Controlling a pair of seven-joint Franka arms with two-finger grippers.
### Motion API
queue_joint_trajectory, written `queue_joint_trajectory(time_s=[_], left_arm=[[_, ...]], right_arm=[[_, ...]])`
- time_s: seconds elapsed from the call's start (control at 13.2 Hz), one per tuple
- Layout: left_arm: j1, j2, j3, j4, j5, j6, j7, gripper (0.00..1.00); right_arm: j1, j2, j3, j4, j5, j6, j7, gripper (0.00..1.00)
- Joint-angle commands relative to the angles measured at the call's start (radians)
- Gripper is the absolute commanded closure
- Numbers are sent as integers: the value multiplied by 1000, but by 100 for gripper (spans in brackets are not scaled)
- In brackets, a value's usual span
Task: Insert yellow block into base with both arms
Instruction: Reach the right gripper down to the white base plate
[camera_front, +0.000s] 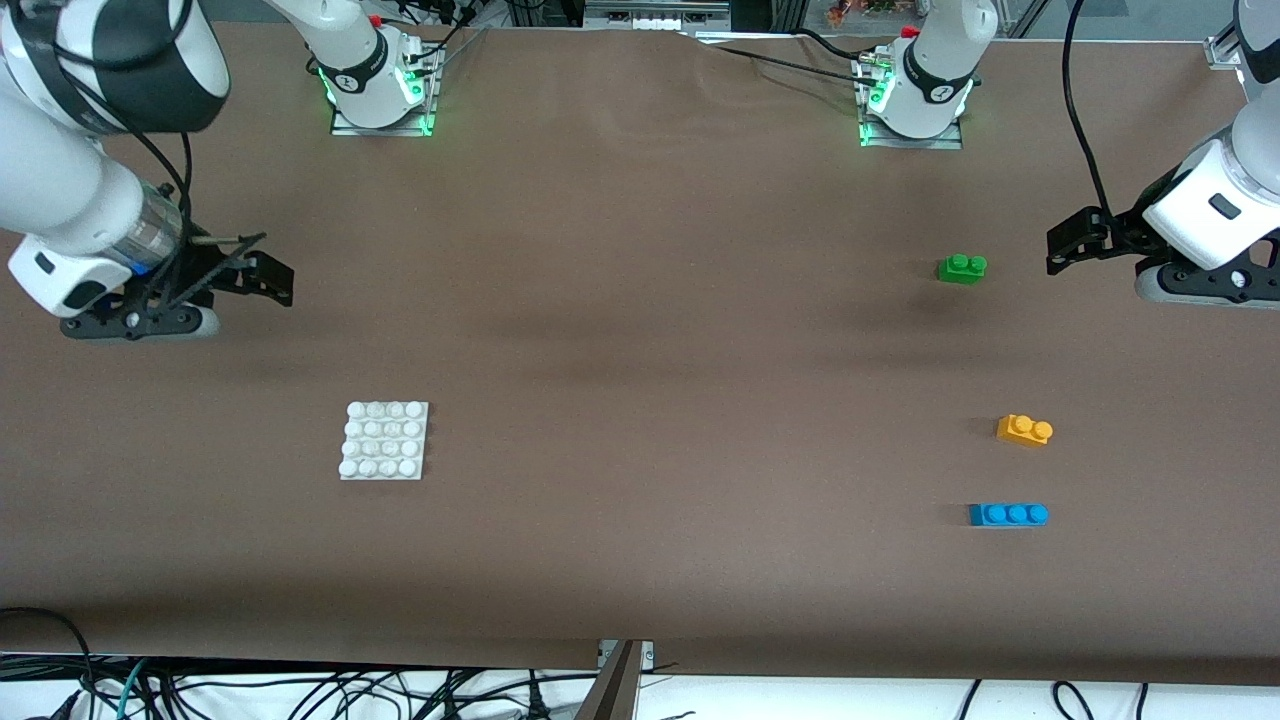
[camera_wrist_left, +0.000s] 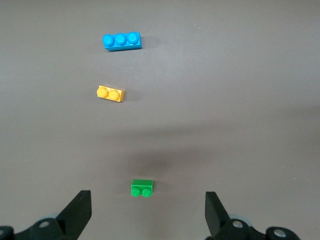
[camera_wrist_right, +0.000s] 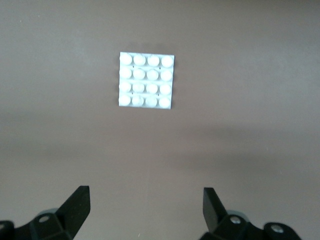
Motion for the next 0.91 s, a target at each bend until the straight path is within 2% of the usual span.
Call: queue_joint_trajectory(time_s=[0.0,0.46,0.84], left_arm=[[7,1,-5,15,-21,-12,1,0],[6,1,-5,15,-21,-13,-2,0],[6,1,-7,15,-21,-13,-4,0]], right_arm=[[-8,114,-1,2,-10,124,-30,0],[-9,337,-1,-3,2,342,-28,0],[-37,426,-4,-118,2,596,-45,0]])
